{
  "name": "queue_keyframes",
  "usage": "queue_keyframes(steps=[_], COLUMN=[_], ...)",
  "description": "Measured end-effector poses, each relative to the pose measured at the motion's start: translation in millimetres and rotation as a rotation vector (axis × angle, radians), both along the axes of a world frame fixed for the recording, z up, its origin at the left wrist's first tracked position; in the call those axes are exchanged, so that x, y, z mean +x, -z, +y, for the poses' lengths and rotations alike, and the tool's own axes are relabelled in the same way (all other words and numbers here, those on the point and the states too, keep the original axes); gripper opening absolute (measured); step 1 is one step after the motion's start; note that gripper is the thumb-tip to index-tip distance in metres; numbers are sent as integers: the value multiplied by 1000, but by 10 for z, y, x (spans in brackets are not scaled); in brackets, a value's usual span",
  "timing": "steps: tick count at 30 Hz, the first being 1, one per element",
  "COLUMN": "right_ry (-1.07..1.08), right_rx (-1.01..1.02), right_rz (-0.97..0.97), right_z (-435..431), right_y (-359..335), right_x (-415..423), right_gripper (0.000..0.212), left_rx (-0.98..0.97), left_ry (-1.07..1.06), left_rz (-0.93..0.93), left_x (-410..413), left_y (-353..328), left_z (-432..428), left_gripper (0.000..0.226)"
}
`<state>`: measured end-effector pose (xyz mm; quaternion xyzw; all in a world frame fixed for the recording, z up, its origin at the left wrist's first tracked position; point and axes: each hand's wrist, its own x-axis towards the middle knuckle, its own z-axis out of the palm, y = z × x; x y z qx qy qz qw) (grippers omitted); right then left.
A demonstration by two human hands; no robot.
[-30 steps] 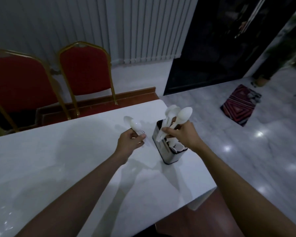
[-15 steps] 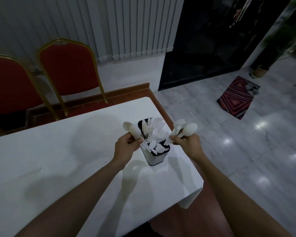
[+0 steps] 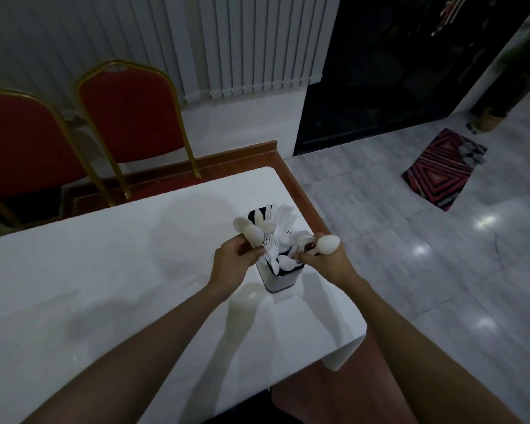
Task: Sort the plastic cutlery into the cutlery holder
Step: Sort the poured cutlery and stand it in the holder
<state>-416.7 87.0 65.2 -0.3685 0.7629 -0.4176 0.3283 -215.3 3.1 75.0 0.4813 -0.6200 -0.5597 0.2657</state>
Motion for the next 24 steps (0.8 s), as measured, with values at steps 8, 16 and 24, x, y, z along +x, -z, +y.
queue_keyframes(steps=[8, 16, 24], right_ry=[-188, -398, -327], right_rx=[151, 163, 147], right_rz=[207, 504, 444], right_z=[-198, -128, -26], right_y=[-107, -116, -120], right_x=[37, 69, -78], right_gripper=[22, 13, 23], left_rx=[-126, -191, -180], left_ry=[18, 74, 58], left_rz=[-64, -110, -93], left_x=[-95, -128, -108], left_y=[-6, 65, 125], left_z=[106, 160, 143], left_gripper=[17, 6, 9])
